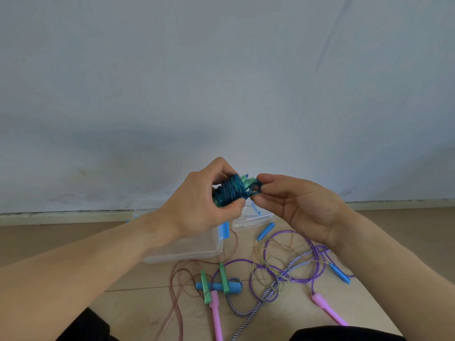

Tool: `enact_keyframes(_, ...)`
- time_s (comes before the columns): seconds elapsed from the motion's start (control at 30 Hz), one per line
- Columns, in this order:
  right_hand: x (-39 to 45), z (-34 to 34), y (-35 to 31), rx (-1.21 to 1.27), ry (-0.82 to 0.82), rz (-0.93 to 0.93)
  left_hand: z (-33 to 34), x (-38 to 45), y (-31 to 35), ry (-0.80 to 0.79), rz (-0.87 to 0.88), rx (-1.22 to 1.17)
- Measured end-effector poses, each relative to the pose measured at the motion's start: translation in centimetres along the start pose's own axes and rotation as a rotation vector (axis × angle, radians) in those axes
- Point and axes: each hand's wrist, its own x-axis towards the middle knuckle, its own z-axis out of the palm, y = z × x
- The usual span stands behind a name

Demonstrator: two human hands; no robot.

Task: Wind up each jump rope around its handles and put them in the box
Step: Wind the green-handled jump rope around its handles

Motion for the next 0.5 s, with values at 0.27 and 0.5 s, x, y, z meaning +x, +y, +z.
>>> enact_keyframes(0.27,0.01,-0.32,-0.14,-0.112,0.022,0.141,-0.27,-0.03,0.06,-0.058,-0.001,-0.001)
enact_keyframes(0.5,-0.04,-0.49,-0.21,0.009,0.028,0.21,-0.91,0.37,0.59,-0.112,0.01,-0.011)
